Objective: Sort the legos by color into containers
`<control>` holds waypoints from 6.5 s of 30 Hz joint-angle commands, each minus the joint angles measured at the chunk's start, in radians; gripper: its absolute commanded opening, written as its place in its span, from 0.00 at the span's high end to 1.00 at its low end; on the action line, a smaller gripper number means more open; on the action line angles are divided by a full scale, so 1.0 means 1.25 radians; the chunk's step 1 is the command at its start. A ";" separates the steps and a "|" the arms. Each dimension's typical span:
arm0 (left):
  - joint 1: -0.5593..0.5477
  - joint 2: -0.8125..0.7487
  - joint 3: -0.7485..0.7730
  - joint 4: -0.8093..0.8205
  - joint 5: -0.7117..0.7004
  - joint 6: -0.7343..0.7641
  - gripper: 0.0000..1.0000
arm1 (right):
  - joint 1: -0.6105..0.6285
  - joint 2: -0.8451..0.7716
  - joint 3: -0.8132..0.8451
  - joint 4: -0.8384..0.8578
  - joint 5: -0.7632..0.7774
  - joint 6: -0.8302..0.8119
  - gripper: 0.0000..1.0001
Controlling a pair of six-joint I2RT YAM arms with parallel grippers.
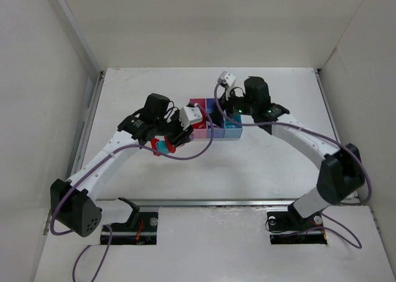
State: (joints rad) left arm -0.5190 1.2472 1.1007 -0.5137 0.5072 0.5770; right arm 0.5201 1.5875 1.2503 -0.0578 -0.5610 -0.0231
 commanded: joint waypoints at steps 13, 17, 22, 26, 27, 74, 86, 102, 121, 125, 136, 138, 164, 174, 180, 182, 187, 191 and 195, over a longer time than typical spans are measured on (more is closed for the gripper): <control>-0.003 0.011 0.148 -0.131 0.227 0.159 1.00 | 0.112 -0.081 -0.064 0.001 -0.287 -0.298 0.42; -0.003 0.018 0.155 -0.131 0.227 0.159 1.00 | 0.126 -0.088 -0.064 -0.025 -0.303 -0.316 0.41; -0.003 0.018 0.155 -0.131 0.227 0.159 1.00 | 0.126 -0.096 -0.064 -0.052 -0.303 -0.325 0.37; -0.003 0.018 0.155 -0.131 0.227 0.159 1.00 | 0.135 -0.087 -0.057 -0.059 -0.322 -0.325 0.32; -0.003 0.018 0.155 -0.131 0.227 0.159 1.00 | 0.135 -0.087 -0.043 -0.067 -0.322 -0.325 0.32; -0.003 -0.034 0.039 -0.111 0.078 0.181 1.00 | 0.142 -0.091 -0.025 -0.085 -0.229 -0.301 1.00; -0.003 -0.049 -0.009 -0.044 -0.009 0.129 1.00 | -0.031 -0.037 -0.037 -0.100 -0.014 -0.082 1.00; -0.003 -0.028 -0.017 0.004 -0.094 0.016 1.00 | -0.046 0.198 0.131 -0.113 0.329 0.257 1.00; -0.003 -0.054 -0.009 0.004 -0.012 0.049 1.00 | 0.000 0.083 0.096 -0.079 0.344 0.139 0.00; -0.003 -0.110 -0.018 0.004 0.079 0.120 1.00 | 0.033 -0.062 -0.013 -0.024 0.083 -0.145 0.00; -0.003 -0.122 0.018 -0.019 0.225 0.186 1.00 | 0.167 -0.202 -0.129 -0.024 -0.124 -0.339 0.10; -0.003 -0.112 0.026 -0.037 0.235 0.194 1.00 | 0.185 -0.194 -0.102 -0.024 -0.108 -0.339 0.10; -0.003 -0.097 0.041 -0.044 0.272 0.201 0.91 | 0.215 -0.120 -0.023 -0.024 -0.128 -0.346 1.00; -0.003 -0.123 0.015 -0.093 0.139 0.216 0.00 | 0.215 -0.142 -0.055 -0.024 -0.096 -0.353 1.00; -0.003 -0.151 -0.034 -0.035 0.091 0.206 0.00 | 0.215 -0.142 -0.055 -0.024 -0.103 -0.353 1.00; -0.003 -0.151 -0.034 -0.027 0.067 0.206 0.00 | 0.215 -0.142 -0.055 -0.024 -0.103 -0.353 1.00; -0.003 -0.127 -0.041 -0.027 0.048 0.222 0.00 | 0.215 -0.150 -0.055 -0.024 -0.111 -0.353 1.00; -0.003 -0.118 -0.033 -0.027 0.056 0.222 0.22 | 0.215 -0.150 -0.055 -0.024 -0.111 -0.353 1.00; -0.003 -0.101 -0.016 -0.057 0.063 0.222 0.55 | 0.215 -0.157 -0.055 -0.024 -0.111 -0.353 1.00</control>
State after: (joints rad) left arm -0.5217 1.1160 1.0557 -0.5758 0.5724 0.8459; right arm 0.7803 1.4296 1.1660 -0.1276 -0.6739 -0.4576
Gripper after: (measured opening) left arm 0.610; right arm 0.421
